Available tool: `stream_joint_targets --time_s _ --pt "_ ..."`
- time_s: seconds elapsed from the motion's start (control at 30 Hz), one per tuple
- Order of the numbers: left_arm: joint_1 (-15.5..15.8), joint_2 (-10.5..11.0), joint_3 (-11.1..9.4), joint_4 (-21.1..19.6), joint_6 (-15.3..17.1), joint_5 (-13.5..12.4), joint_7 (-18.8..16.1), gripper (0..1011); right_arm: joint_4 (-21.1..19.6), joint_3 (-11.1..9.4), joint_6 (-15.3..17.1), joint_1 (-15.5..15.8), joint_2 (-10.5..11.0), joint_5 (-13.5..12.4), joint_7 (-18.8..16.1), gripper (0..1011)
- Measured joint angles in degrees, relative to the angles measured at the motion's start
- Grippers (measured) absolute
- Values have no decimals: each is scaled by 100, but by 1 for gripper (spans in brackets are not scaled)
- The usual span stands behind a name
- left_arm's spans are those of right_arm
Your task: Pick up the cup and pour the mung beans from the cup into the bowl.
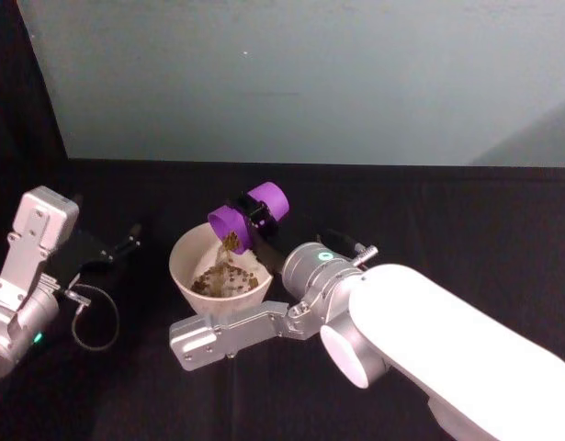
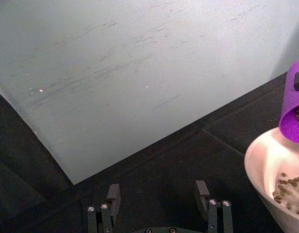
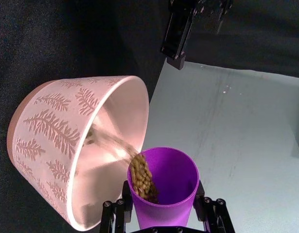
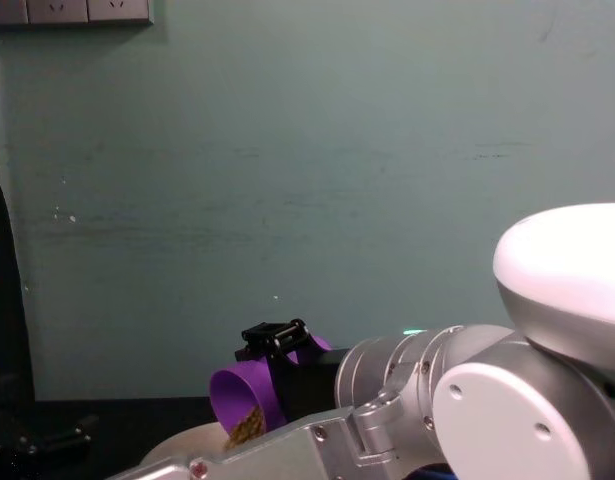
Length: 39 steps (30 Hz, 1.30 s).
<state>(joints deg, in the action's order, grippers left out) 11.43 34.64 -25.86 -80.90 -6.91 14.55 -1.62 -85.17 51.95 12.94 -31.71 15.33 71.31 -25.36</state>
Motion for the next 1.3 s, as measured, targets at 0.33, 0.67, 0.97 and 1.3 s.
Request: stream_joint_targets --time_s 0.33,0.67,0.97,1.3 --pt "0 0 0 0 0 0 0 1011 -5 32 9 -18 5 118 -16 732" --pt "0 0 0 0 0 -1 0 1011 -21 89 58 -40 13 296 -46 732" --pt "0 0 0 0 0 -1 0 1011 -61 146 111 -52 32 507 -62 732" --pt "0 0 0 0 0 0 0 1011 -90 250 139 -74 73 784 -38 732"
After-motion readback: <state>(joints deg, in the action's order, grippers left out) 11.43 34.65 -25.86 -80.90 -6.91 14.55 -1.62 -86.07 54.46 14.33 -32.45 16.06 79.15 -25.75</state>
